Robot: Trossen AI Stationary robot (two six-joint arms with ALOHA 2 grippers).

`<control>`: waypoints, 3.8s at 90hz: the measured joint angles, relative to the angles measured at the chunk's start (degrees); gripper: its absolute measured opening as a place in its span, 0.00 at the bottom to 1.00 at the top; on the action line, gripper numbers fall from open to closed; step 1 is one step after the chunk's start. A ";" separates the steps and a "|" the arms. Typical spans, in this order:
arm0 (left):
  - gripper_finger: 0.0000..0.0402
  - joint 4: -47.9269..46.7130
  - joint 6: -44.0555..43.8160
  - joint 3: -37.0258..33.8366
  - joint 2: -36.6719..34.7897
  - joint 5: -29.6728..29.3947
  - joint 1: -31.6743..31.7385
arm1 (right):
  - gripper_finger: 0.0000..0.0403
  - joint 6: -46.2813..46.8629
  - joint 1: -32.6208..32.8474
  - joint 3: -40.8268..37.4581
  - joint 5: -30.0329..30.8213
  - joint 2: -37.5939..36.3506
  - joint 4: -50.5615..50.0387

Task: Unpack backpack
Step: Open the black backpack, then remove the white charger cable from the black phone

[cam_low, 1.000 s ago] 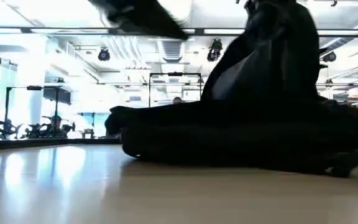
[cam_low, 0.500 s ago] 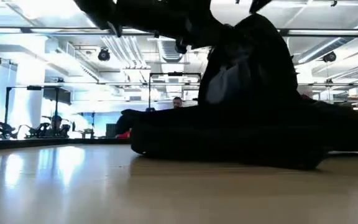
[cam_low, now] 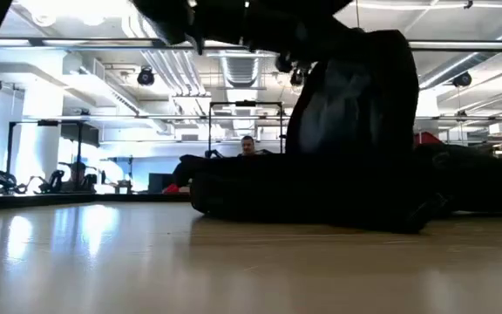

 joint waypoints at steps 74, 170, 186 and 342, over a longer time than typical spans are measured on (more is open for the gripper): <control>0.20 -4.61 0.46 1.40 2.63 0.80 -1.59 | 0.40 10.07 -5.52 -22.20 -4.33 -16.60 -9.93; 0.20 -11.43 -9.63 -2.13 9.15 -3.34 -7.97 | 0.38 20.16 -6.41 -26.23 -4.24 -14.57 1.05; 0.20 -23.30 -11.37 -2.35 4.34 -12.44 -12.64 | 0.35 26.36 -6.44 -34.66 -5.16 -11.72 2.64; 0.01 -57.40 -13.94 -7.53 -12.64 -2.53 -1.69 | 0.35 29.06 -1.31 -44.35 -6.54 -10.11 14.91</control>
